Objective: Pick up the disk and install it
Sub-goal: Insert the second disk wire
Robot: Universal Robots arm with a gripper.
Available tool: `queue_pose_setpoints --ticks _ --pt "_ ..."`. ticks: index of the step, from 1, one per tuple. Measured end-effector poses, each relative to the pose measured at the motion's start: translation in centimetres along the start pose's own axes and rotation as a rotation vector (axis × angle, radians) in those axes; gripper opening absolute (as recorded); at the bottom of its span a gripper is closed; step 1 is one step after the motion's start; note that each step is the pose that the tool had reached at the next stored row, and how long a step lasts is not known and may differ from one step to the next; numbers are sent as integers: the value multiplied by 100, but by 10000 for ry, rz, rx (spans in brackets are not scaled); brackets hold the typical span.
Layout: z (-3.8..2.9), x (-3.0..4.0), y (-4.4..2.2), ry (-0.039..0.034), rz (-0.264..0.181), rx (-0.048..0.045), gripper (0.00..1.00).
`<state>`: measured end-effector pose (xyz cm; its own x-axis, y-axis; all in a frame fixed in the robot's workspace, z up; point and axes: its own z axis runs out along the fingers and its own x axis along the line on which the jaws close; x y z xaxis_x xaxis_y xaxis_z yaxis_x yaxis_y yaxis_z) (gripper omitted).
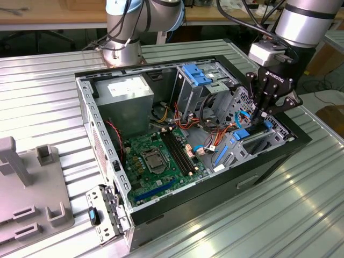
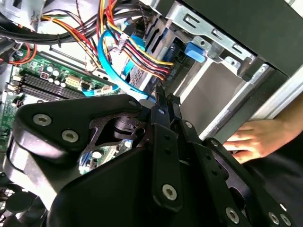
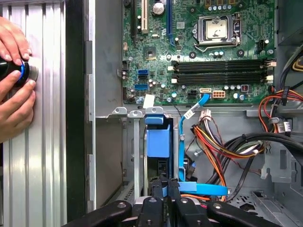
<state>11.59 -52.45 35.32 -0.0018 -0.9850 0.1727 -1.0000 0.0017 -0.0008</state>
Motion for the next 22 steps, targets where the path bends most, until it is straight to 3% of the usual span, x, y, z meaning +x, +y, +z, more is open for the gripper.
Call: queue_pose_setpoints --ticks 2,3,4,6,10,13,16,18,22 --pt "16 19 1 -180 -4 0 16" --pt "31 58 4 -476 -34 6 16" --pt "33 70 4 -566 -88 35 16" --pt "35 80 4 -619 -152 74 16" --pt "43 118 5 -722 -298 241 16" --pt "69 172 13 -985 -331 265 16" --pt "83 185 13 -1117 -331 267 16" --pt "93 201 14 -1158 -333 268 16" --pt "99 212 11 -1160 -341 268 16"
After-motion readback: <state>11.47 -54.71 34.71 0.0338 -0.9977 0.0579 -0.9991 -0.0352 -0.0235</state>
